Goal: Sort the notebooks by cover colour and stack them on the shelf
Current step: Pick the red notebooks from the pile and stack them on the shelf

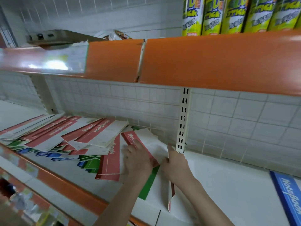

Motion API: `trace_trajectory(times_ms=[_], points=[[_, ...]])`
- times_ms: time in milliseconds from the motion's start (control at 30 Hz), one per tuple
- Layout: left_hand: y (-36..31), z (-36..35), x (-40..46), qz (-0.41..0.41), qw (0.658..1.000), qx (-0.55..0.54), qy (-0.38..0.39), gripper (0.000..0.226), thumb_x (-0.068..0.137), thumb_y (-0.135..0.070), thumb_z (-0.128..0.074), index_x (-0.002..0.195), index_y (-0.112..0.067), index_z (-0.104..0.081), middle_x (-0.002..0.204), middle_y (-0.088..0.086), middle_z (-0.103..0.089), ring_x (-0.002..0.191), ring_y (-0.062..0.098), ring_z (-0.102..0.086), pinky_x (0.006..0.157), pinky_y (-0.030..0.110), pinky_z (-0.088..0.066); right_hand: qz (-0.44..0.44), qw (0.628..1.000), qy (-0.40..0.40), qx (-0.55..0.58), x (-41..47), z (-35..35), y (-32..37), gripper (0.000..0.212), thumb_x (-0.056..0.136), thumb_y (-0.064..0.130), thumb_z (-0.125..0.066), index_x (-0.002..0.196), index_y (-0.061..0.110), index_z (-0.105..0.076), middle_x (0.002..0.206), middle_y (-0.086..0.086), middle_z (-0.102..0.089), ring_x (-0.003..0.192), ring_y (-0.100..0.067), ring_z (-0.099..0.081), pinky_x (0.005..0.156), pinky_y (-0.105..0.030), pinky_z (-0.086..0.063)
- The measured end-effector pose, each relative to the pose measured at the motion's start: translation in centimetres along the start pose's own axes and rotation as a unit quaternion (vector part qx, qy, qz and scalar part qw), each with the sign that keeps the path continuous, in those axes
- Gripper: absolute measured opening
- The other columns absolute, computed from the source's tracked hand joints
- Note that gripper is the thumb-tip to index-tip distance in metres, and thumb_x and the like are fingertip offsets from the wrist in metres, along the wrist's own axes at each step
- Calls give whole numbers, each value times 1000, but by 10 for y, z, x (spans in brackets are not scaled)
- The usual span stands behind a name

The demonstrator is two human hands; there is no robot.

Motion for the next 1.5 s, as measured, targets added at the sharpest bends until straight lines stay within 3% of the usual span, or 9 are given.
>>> trace_trajectory(times_ms=[167, 367, 567, 667, 867, 1100, 1200, 1333, 1500], points=[[10, -3, 15, 37, 995, -90, 26, 125, 72, -33, -79, 144, -1, 18, 146, 30, -15, 133, 38, -32, 109, 42, -35, -7, 997, -54, 53, 9, -6, 7, 39, 91, 5, -38, 124, 9, -58, 119, -10, -64, 105, -26, -60, 86, -27, -45], [27, 7, 17, -58, 976, -208, -7, 41, 78, -5, -62, 113, -4, -40, 108, 10, -61, 95, 23, -59, 81, 35, -54, -29, 990, -116, 81, 20, -14, 4, 32, 90, 5, -39, 110, 3, -64, 107, -15, -68, 95, -30, -61, 71, -32, -44], [36, 15, 8, -98, 934, -342, 40, 45, 89, -1, -50, 126, -16, -30, 103, 4, -51, 85, 20, -60, 62, 25, -55, -15, 975, -152, 159, 21, -18, -4, 44, 91, 2, -38, 125, 18, -61, 103, -8, -69, 67, -10, -54, 57, -20, -36], [27, 13, -3, -158, 907, -368, 134, 49, 89, 2, -45, 132, -14, -28, 110, 4, -53, 92, 18, -59, 68, 25, -54, -3, 966, -176, 190, 17, -13, -5, 45, 90, 2, -41, 127, 21, -60, 76, -3, -68, 53, -10, -50, 53, -18, -36], [9, 14, -25, -260, 846, -410, 221, 62, 86, -16, -47, 141, -33, -24, 109, -9, -62, 96, 8, -63, 86, 32, -55, 14, 973, -149, 174, 13, -13, 0, 24, 84, 41, -63, 103, 27, -67, 83, 14, -66, 77, -12, -64, 72, -28, -50], [20, 15, -17, -287, 794, -377, 381, 77, 77, -42, -60, 145, -43, -23, 135, -4, -54, 121, 10, -54, 106, 37, -42, -35, 973, -123, 190, 17, -27, -2, 23, 84, 46, -60, 94, 26, -67, 89, 12, -67, 84, -8, -62, 76, -28, -47], [26, 16, -8, -284, 823, -328, 367, 52, 85, -39, -53, 136, -29, -46, 126, -6, -60, 116, 9, -56, 104, 32, -41, -38, 976, -127, 175, 19, -33, 2, 18, 86, 32, -59, 98, 20, -65, 82, 6, -60, 79, -13, -56, 76, -30, -44], [41, 26, 8, -283, 901, -262, 201, 26, 97, -25, -43, 103, -9, -63, 80, 4, -63, 70, 17, -55, 61, 18, -40, -12, 991, -119, 55, 22, -43, 20, 12, 89, 17, -47, 95, 16, -56, 63, 2, -51, 67, -24, -49, 65, -33, -41], [70, 40, 23, -184, 982, -14, -49, 36, 92, -36, -52, 117, -11, -59, 118, 10, -58, 114, 24, -49, 94, 35, -45, 29, 988, -124, 89, 31, -43, 45, 37, 88, 8, -39, 122, 18, -50, 65, -4, -49, 60, -22, -46, 62, -36, -43]])
Point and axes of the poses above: each hand's wrist, its own x-axis towards the middle knuckle, its own z-axis out of the back of the hand, y = z × x, the point moved 4 cm from there along x, towards the middle knuckle
